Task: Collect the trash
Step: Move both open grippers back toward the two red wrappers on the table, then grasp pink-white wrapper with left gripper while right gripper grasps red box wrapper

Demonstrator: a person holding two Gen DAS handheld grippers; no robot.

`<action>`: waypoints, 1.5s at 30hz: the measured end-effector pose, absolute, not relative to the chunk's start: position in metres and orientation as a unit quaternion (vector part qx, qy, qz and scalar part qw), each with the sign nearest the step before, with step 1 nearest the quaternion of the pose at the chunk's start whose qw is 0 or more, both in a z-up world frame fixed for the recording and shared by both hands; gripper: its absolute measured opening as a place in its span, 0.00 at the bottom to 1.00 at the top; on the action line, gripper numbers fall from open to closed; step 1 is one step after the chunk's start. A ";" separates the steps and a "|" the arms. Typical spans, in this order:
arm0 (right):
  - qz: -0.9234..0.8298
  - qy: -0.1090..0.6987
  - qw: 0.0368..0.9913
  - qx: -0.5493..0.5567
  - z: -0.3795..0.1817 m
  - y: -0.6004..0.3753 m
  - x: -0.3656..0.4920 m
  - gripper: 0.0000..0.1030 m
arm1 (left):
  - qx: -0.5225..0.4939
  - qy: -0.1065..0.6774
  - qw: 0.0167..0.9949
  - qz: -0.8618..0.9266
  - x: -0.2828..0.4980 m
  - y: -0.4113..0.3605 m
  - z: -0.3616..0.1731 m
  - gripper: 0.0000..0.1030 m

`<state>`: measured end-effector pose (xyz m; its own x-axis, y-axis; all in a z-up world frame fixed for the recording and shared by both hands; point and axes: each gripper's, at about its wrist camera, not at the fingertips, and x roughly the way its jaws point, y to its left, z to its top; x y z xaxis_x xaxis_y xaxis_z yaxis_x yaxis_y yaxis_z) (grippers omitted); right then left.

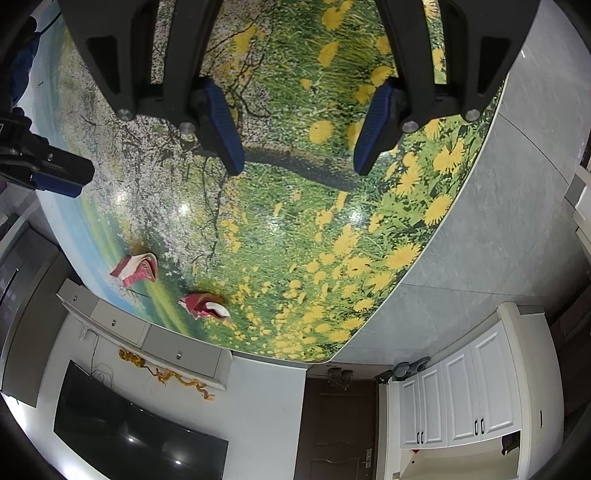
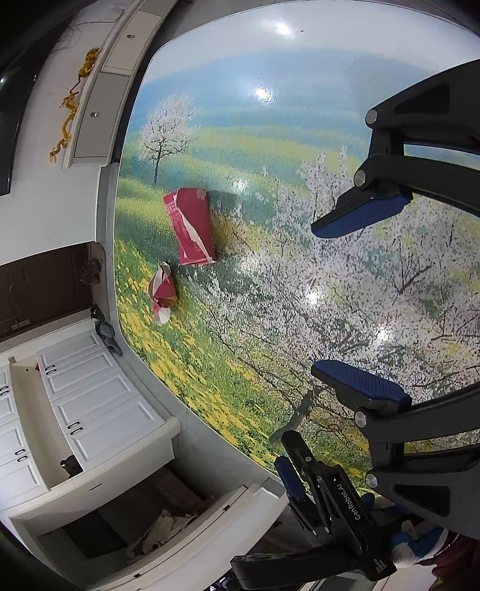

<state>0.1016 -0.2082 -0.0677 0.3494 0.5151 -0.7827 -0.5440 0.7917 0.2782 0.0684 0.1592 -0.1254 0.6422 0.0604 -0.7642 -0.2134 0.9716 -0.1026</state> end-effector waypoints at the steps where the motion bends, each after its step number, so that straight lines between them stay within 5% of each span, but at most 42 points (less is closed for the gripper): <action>1: 0.322 0.471 0.821 -0.016 -0.067 -0.207 0.101 0.64 | -0.093 0.416 0.902 0.076 0.068 0.160 -0.125 0.61; 19: 0.311 0.471 0.825 -0.002 -0.071 -0.199 0.120 0.66 | -0.071 0.426 0.901 0.048 0.087 0.173 -0.122 0.62; 31: 0.283 0.465 0.835 0.085 -0.079 -0.209 0.201 0.67 | -0.026 0.395 0.916 -0.068 0.184 0.162 -0.088 0.63; 33: 0.276 0.468 0.833 0.102 -0.083 -0.212 0.215 0.67 | -0.010 0.393 0.914 -0.102 0.204 0.150 -0.085 0.70; 45: 0.289 0.475 0.826 0.093 -0.090 -0.219 0.255 0.63 | 0.085 0.420 0.886 -0.177 0.292 0.104 -0.114 0.73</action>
<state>0.2554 -0.2187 -0.0901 0.3821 0.5661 -0.7305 -0.3897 0.8154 0.4280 0.2924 0.1039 -0.1140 0.5856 -0.2418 -0.7737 0.3840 0.9233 0.0020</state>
